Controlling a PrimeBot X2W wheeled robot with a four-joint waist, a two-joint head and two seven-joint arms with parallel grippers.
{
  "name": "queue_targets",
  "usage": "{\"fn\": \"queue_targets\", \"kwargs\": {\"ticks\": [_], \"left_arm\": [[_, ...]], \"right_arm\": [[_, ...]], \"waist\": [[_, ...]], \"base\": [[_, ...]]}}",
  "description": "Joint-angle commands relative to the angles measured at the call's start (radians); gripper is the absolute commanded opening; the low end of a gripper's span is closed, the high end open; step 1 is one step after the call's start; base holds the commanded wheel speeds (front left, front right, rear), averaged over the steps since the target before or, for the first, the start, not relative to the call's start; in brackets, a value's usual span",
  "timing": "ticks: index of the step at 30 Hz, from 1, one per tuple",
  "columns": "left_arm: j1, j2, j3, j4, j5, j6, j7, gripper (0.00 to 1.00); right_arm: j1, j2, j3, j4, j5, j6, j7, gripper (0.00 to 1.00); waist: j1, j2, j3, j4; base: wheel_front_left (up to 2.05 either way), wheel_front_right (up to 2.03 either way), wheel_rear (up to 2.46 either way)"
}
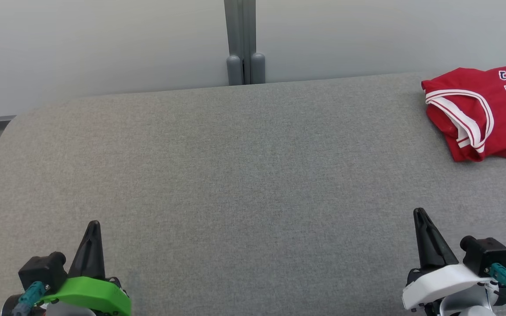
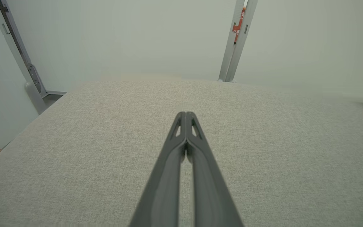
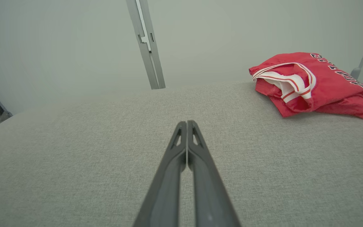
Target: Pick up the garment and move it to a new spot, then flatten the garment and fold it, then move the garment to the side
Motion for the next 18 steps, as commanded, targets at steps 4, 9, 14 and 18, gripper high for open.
{"fn": "queue_targets", "kwargs": {"ticks": [4,9,14,18], "left_arm": [[-0.021,-0.006,0.026,-0.008,-0.093,-0.016,0.018,0.0],[-0.029,-0.017,0.041,-0.002,-0.169,-0.028,0.035,0.0],[-0.036,-0.029,0.057,0.003,-0.245,-0.039,0.051,0.0],[-0.042,-0.037,0.067,0.007,-0.3,-0.048,0.063,0.0]], "right_arm": [[-0.025,-0.003,-0.012,-0.008,0.111,0.0,0.023,0.0],[-0.034,-0.001,-0.02,-0.001,0.201,0.0,0.042,0.0],[-0.043,0.0,-0.027,0.005,0.289,0.0,0.062,0.0],[-0.05,0.002,-0.033,0.01,0.354,0.0,0.077,0.0]], "waist": [[0.0,0.0,0.0,-0.001],[0.0,0.0,0.0,-0.002],[0.0,0.0,0.001,-0.003],[0.0,0.0,0.001,-0.004]], "base": [[0.0,0.0,0.0],[0.0,0.0,0.0],[0.0,0.0,0.0],[0.0,0.0,0.0]]}}
